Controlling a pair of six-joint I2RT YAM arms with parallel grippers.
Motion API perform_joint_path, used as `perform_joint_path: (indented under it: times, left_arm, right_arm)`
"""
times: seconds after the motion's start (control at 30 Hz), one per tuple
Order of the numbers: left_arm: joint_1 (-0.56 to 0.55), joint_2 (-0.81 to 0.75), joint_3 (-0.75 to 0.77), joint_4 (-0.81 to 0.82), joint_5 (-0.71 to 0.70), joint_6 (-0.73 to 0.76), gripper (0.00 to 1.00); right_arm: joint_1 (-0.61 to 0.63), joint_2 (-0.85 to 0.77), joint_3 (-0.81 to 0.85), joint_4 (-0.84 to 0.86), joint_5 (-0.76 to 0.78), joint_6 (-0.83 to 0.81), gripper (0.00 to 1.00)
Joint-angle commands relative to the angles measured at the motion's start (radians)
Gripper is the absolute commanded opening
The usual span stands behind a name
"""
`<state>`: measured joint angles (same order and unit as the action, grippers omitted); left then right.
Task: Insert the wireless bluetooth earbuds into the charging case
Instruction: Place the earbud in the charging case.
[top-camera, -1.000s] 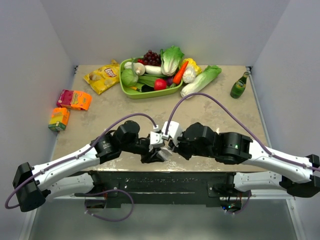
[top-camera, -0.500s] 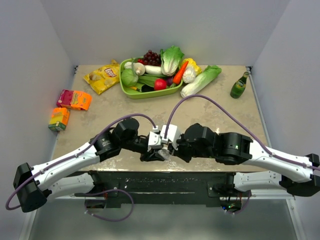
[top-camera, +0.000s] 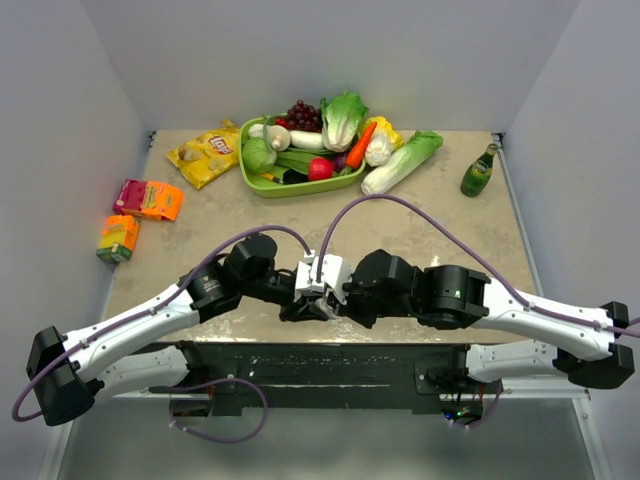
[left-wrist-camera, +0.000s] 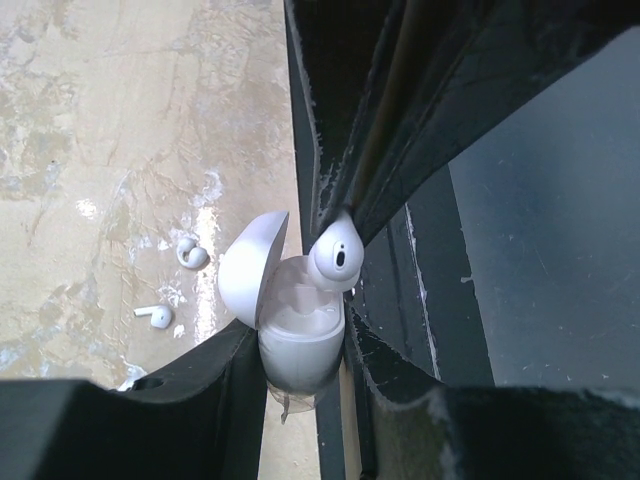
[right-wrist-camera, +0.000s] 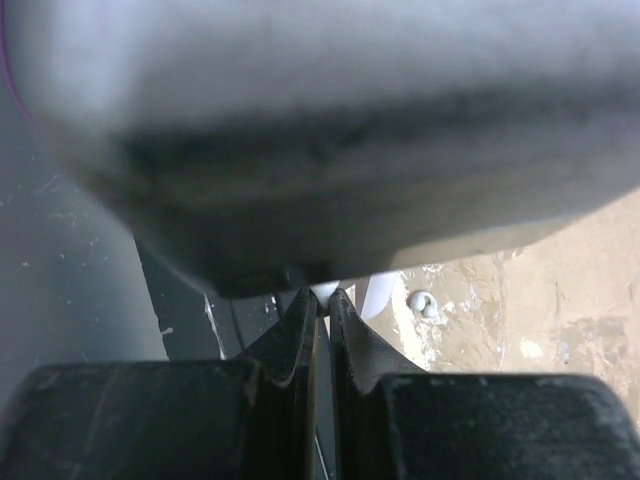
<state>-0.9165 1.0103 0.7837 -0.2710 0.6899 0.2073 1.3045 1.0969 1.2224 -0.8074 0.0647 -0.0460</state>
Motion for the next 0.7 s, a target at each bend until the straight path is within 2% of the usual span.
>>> perform_joint_path:
  times: [0.0,0.67]
  left_arm:
    - [0.008,-0.015,0.042,0.035,0.040,0.034,0.00]
    - [0.008,-0.036,0.015,0.084,0.063,0.035,0.00]
  right_arm:
    - [0.009,0.012,0.000,0.025,0.014,-0.011,0.00]
    - [0.024,0.080,0.011,0.048,0.050,-0.018,0.00]
